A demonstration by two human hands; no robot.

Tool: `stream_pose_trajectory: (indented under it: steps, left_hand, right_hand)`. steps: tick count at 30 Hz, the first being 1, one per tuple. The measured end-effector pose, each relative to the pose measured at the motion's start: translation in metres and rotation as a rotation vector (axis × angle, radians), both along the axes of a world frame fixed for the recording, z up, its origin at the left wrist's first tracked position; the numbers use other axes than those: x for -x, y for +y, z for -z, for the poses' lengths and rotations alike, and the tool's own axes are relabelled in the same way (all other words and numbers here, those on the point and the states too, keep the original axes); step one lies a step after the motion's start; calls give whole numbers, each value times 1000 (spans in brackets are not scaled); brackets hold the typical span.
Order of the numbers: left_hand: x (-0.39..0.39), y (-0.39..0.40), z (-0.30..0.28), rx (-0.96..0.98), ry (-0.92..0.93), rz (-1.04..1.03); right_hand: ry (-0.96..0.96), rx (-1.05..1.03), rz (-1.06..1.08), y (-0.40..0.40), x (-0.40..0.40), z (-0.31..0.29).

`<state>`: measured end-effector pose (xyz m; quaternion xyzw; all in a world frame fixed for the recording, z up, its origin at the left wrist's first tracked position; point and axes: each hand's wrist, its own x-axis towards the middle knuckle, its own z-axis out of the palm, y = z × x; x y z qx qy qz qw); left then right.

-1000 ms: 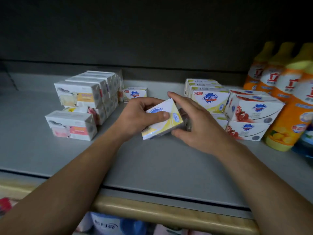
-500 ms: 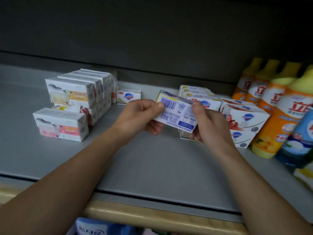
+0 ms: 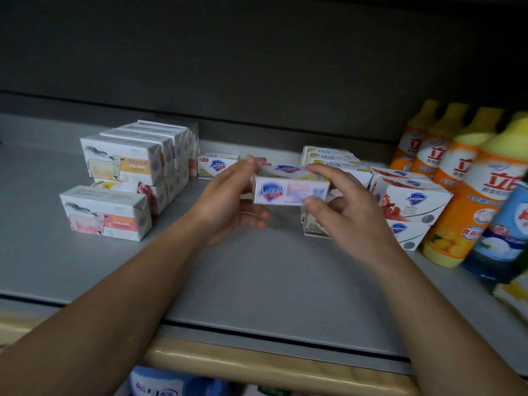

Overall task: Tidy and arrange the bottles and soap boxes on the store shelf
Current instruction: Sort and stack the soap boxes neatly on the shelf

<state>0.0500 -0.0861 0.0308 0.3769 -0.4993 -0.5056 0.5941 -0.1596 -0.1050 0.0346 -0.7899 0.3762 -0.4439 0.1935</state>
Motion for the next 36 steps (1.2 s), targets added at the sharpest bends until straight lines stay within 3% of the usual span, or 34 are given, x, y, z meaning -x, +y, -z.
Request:
stream_pose_trajectory:
  steps: [4,11,16,22,26,28,32,36]
  left_hand:
    - [-2,-1,-1,70,57,-26]
    - [3,0,2,273,-79,-61]
    - [9,1,1,516,-259,-190]
    - [11,2,4,631,-481,-230]
    - [14,1,6,605,-422,-185]
    - [13,-2,9,544,-484,-234]
    - [1,-16,21,267,-886,-380]
    - [-6,-32,35,65,-1323,-342]
  right_hand:
    - [-45,9,-80,-1,-3,3]
    - [-181,46,24,-6,-5,1]
    - [-131,74,90,-8,-4,4]
    - [-48,304,168,-3,-4,1]
    - [10,391,164,2,-4,-3]
    - [20,409,198,2,-2,-4]
    - [31,382,354,-6,13,-5]
    - [126,325,440,-13,15,-1]
